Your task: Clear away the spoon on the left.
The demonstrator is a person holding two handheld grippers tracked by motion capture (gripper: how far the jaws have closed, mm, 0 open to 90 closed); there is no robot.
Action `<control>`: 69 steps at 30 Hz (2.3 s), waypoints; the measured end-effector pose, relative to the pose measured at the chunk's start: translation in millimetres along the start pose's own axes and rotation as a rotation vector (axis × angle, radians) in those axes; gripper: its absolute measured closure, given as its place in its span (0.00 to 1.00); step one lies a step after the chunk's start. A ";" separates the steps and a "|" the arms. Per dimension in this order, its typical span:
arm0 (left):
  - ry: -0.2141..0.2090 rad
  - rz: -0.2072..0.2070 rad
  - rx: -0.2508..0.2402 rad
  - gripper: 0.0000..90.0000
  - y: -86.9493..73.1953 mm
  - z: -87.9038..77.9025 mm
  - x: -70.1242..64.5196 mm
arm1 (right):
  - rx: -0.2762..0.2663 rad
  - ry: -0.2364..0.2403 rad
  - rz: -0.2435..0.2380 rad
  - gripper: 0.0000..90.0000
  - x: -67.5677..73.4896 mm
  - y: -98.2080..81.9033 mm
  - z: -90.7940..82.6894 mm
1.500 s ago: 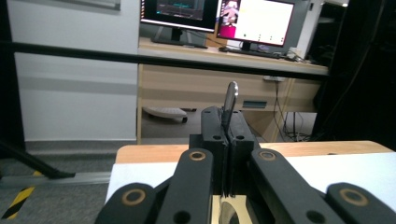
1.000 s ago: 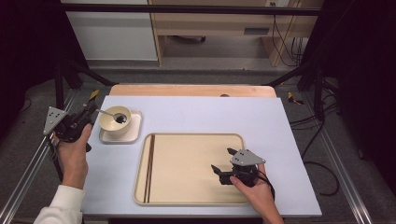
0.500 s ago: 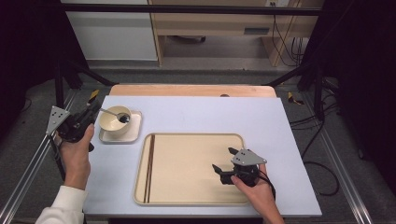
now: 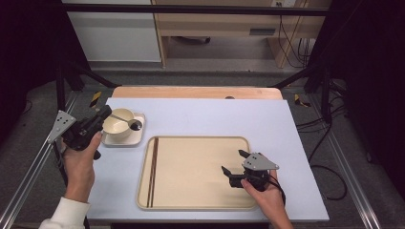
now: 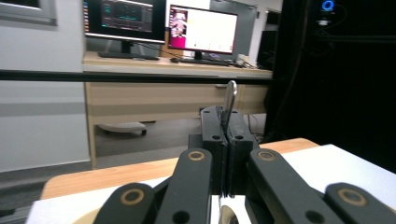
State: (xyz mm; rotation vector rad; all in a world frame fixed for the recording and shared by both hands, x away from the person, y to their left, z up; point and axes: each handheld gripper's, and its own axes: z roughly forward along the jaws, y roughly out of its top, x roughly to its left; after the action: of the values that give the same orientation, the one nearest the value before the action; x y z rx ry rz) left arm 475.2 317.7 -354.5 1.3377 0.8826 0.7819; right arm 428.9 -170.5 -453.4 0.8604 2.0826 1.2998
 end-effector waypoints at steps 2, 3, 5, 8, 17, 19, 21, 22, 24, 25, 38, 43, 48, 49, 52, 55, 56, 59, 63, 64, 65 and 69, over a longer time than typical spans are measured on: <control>-0.018 0.002 0.003 0.99 0.7 -1.0 -5.3 | -0.007 -0.010 -0.004 0.19 -1.4 -1.2 -1.5; -0.026 0.002 0.007 0.99 0.8 -1.3 -7.8 | -0.011 -0.015 -0.003 0.19 -2.1 -1.9 -2.1; -0.042 0.003 0.017 0.99 1.0 -1.9 -12.5 | -0.014 -0.027 -0.008 0.19 -3.8 -3.2 -3.2; -0.068 0.009 0.029 0.99 1.2 -3.7 -19.6 | -0.020 -0.046 0.001 0.18 -7.0 -4.9 -5.3; -0.140 0.020 0.076 0.99 -1.6 -11.2 -37.3 | -0.027 -0.079 0.009 0.17 -12.2 -9.3 -7.1; -0.152 0.021 0.085 0.99 -2.6 -12.3 -39.9 | -0.025 -0.082 0.012 0.17 -12.9 -10.0 -7.1; -0.164 0.018 0.093 0.99 -3.6 -13.3 -42.7 | -0.025 -0.086 0.014 0.17 -14.1 -10.8 -7.6; -0.171 0.019 0.098 0.99 -3.9 -13.8 -43.5 | -0.025 -0.088 0.019 0.17 -14.6 -11.0 -8.3; -0.186 0.019 0.110 0.99 -5.0 -15.0 -46.8 | -0.027 -0.092 0.021 0.17 -15.9 -11.4 -9.0; -0.195 0.021 0.117 0.99 -5.9 -16.5 -48.9 | -0.028 -0.093 0.023 0.16 -16.5 -11.8 -9.2; -0.290 0.010 0.199 0.99 -16.7 -36.8 -75.1 | -0.027 -0.109 0.037 0.15 -19.2 -13.2 -10.7; -0.324 0.003 0.244 0.99 -20.9 -44.0 -82.3 | -0.029 -0.111 0.039 0.15 -19.1 -13.2 -10.6; -0.361 0.004 0.294 0.99 -23.7 -50.9 -86.9 | -0.025 -0.114 0.042 0.15 -19.6 -13.4 -10.0; -0.371 0.004 0.307 0.99 -24.2 -52.4 -88.1 | -0.024 -0.115 0.045 0.15 -19.8 -13.5 -9.8; -0.389 0.020 0.349 0.99 -25.5 -55.0 -91.2 | -0.024 -0.117 0.047 0.15 -20.7 -13.7 -10.0; -0.401 0.027 0.387 0.99 -27.5 -56.6 -93.8 | -0.024 -0.116 0.048 0.14 -20.6 -13.8 -10.1; -0.404 0.030 0.397 0.99 -28.3 -56.7 -94.6 | -0.024 -0.116 0.048 0.14 -20.4 -13.8 -10.0; -0.416 0.035 0.426 0.99 -31.3 -53.5 -95.7 | -0.021 -0.115 0.046 0.14 -19.8 -13.7 -9.6; -0.435 0.042 0.475 0.98 -35.9 -44.0 -96.8 | -0.018 -0.114 0.046 0.14 -19.3 -13.8 -9.1; -0.438 0.048 0.488 0.98 -37.2 -41.3 -97.5 | -0.017 -0.113 0.046 0.14 -19.4 -13.8 -9.1; -0.443 0.051 0.500 0.98 -38.4 -38.8 -98.2 | -0.016 -0.113 0.047 0.14 -19.4 -13.9 -9.0; -0.448 0.048 0.511 0.96 -40.5 -29.1 -99.0 | -0.015 -0.110 0.049 0.14 -19.0 -14.0 -8.6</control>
State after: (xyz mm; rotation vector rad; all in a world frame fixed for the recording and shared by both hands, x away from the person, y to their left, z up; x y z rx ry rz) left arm 402.2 241.0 -387.0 1.8961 0.7114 0.2672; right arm 431.9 -194.3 -460.8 0.9600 1.9752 1.2625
